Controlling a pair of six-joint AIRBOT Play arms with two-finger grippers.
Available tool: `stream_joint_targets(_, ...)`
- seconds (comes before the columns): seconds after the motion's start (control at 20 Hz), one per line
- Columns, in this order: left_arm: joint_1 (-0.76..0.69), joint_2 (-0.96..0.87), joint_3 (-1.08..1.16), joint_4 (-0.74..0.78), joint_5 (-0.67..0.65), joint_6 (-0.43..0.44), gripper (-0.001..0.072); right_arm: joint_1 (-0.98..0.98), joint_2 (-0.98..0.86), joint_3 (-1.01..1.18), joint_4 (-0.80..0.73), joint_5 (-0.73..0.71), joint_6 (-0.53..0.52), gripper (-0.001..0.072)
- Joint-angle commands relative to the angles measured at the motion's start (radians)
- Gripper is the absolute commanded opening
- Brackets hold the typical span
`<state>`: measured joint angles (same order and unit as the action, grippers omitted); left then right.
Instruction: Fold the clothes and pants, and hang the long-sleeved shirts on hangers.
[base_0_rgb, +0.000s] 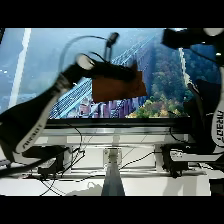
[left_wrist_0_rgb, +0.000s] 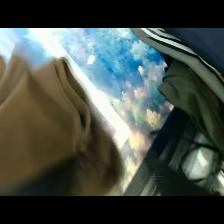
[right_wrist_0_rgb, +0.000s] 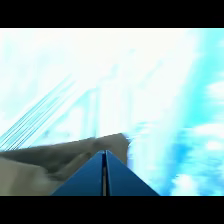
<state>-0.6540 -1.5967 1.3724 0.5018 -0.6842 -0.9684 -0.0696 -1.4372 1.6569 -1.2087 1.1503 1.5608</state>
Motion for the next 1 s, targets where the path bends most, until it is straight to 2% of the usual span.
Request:
stream_joint_targets(0.0,-0.097,-0.058,0.001,-0.008,0.172,0.007,0.0720,-0.130,0.039,-0.007,-0.074,0.019,-0.039,0.0212)
stream_joint_targets(0.05,-0.080,-0.053,0.001,-0.005,0.169,0.006,0.0720,-0.154,0.036,-0.022,-0.116,0.022,-0.040,0.0282)
stream_joint_targets(0.1,-0.056,-0.046,0.001,-0.005,0.158,0.007,0.0720,-0.180,0.030,-0.041,-0.136,0.039,-0.045,0.0284)
stream_joint_targets(0.2,0.009,-0.023,0.001,-0.005,0.093,0.006,0.0718,-0.238,0.000,-0.098,-0.125,0.107,-0.068,0.0435)
stream_joint_targets(0.3,0.084,0.004,0.001,0.010,0.003,0.007,0.0714,-0.281,-0.041,-0.175,-0.058,0.190,-0.137,0.0454)
stream_joint_targets(0.4,0.145,0.036,0.001,0.173,-0.063,0.006,0.0706,-0.299,-0.087,-0.274,0.134,0.230,-0.225,0.0465)
stream_joint_targets(0.45,0.166,0.053,0.001,0.306,-0.089,0.000,0.0706,-0.294,-0.107,-0.328,0.234,0.232,-0.269,0.0525)
stream_joint_targets(0.5,0.182,0.068,0.001,0.422,-0.110,-0.024,0.0705,-0.275,-0.124,-0.389,0.311,0.214,-0.284,0.0642)
stream_joint_targets(0.55,0.197,0.081,0.001,0.527,-0.130,-0.067,0.0706,-0.248,-0.138,-0.443,0.336,0.177,-0.284,0.0700)
stream_joint_targets(0.7,0.237,0.111,0.001,0.690,-0.193,-0.157,0.0705,-0.117,-0.175,-0.583,0.348,0.042,-0.284,0.0689)
stream_joint_targets(0.95,0.249,0.116,0.001,0.692,-0.323,-0.159,0.0704,0.139,-0.226,-0.615,0.375,-0.151,-0.284,0.0690)
